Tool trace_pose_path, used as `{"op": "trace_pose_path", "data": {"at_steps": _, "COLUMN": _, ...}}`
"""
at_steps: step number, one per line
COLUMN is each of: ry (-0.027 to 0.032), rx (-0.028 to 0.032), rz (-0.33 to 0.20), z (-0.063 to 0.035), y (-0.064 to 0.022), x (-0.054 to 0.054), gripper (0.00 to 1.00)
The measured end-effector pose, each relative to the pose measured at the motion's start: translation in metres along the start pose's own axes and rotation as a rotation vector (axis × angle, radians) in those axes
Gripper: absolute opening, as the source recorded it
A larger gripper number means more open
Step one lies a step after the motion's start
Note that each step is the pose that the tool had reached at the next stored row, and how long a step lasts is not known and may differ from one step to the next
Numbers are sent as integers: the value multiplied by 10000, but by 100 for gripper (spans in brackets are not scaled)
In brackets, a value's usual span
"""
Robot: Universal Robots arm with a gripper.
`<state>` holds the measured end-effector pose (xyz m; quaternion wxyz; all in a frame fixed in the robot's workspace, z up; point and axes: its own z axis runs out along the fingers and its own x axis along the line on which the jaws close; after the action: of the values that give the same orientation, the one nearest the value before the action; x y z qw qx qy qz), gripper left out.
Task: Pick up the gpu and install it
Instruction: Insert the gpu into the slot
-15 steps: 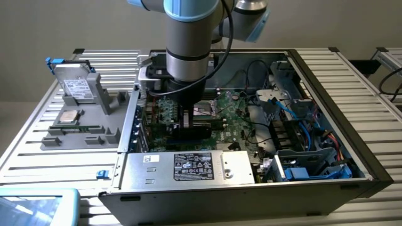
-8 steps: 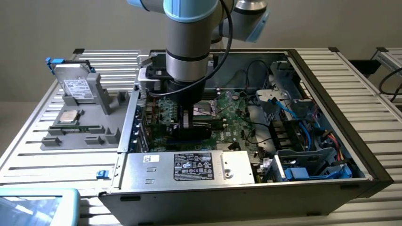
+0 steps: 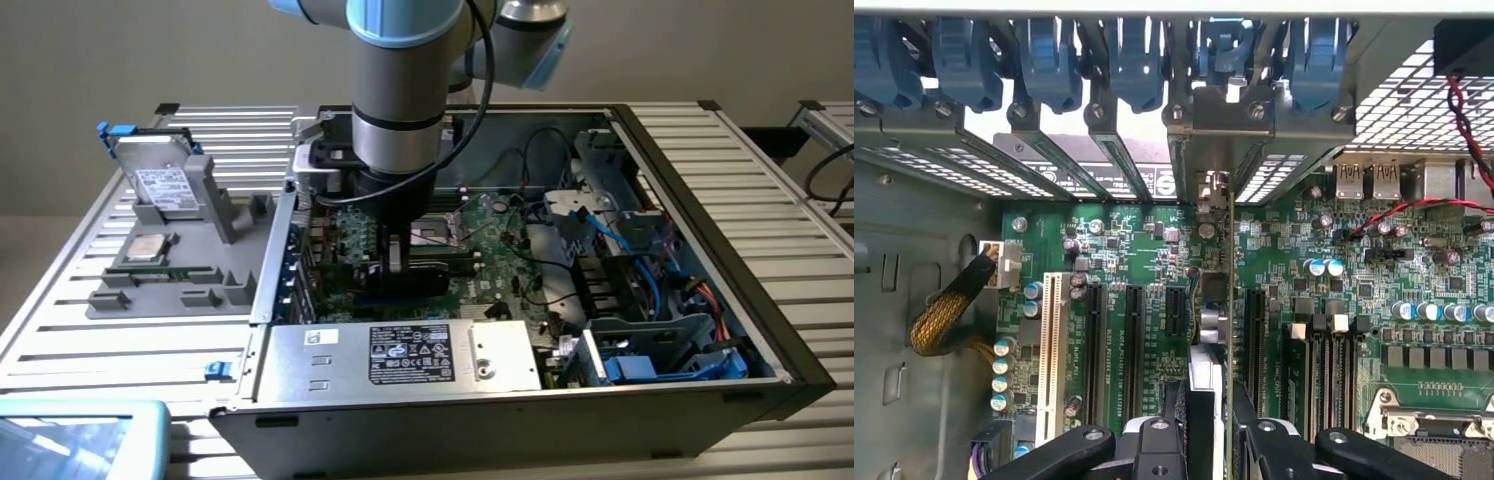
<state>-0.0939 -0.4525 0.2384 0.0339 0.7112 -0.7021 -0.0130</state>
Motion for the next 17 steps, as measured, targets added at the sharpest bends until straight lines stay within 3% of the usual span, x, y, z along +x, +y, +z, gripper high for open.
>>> {"op": "trace_pose_path", "data": {"at_steps": 17, "ry": 5, "rx": 1, "rz": -46, "z": 16, "y": 5, "x": 1, "gripper": 28}}
